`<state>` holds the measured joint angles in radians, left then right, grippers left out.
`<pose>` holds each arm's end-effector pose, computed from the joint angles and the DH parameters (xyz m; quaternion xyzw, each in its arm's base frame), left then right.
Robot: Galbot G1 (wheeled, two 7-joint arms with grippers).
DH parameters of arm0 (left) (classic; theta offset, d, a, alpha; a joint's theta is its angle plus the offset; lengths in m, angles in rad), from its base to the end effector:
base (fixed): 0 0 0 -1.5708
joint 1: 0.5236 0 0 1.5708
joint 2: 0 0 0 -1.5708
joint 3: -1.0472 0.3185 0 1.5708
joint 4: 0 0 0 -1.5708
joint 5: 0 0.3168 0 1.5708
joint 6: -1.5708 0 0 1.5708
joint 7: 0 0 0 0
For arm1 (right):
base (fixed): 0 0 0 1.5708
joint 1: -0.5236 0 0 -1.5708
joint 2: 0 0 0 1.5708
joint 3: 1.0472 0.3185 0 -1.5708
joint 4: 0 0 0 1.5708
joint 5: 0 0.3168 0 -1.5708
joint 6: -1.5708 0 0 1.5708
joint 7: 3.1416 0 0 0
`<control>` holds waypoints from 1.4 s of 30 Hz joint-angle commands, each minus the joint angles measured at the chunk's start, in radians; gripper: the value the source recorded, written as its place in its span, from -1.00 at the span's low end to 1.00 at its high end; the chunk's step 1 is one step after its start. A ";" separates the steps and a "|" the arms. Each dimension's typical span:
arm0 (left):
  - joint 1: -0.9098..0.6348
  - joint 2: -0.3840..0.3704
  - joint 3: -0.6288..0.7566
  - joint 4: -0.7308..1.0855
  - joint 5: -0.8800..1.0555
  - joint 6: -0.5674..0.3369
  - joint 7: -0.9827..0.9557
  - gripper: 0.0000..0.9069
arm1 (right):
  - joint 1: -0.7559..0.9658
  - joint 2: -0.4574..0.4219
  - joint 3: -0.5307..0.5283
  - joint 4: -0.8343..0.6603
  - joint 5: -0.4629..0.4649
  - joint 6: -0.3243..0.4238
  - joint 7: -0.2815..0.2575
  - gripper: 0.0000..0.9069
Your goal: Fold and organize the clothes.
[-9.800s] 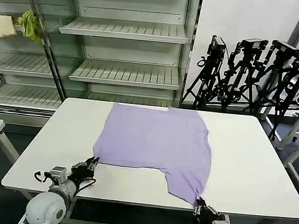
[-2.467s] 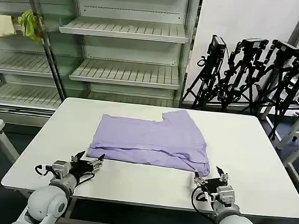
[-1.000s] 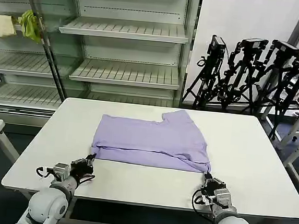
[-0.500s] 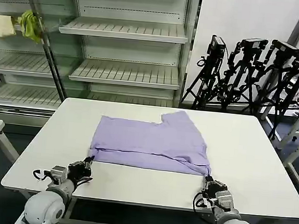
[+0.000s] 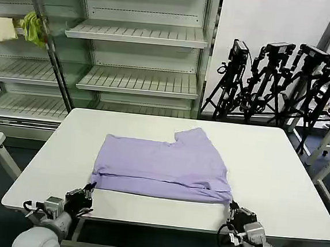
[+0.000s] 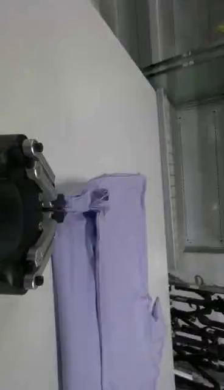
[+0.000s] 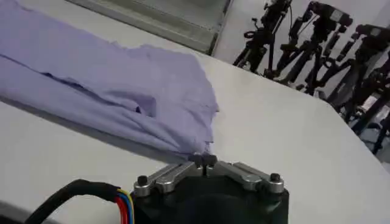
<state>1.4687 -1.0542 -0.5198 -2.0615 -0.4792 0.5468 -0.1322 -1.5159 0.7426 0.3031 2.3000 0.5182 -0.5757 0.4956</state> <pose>0.1945 0.0827 -0.2490 -0.0528 -0.9629 -0.0423 0.2611 0.1556 -0.0442 -0.2029 0.0639 -0.9514 0.1846 0.2380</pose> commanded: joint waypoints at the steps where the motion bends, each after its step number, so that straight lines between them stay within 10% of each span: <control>1: 0.121 0.004 -0.019 -0.078 0.010 0.011 0.001 -0.98 | -0.103 -0.024 0.022 0.061 0.007 -0.003 0.005 -1.00; 33: 0.314 -0.070 -0.071 -0.187 0.065 0.018 -0.006 -0.96 | -0.207 -0.085 0.063 0.114 -0.007 -0.003 0.025 -1.00; 35: 0.312 -0.070 -0.071 -0.186 0.063 0.017 -0.006 0.82 | -0.204 -0.084 0.063 0.112 -0.006 -0.003 0.026 1.00; 42: 0.307 -0.066 -0.072 -0.190 0.057 0.022 -0.021 1.00 | -0.200 -0.080 0.060 0.109 -0.004 -0.004 0.036 1.00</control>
<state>1.7662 -1.1162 -0.5937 -2.2508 -0.4217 0.5640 -0.1548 -1.7147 0.6652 0.3647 2.4073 0.5140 -0.5800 0.5341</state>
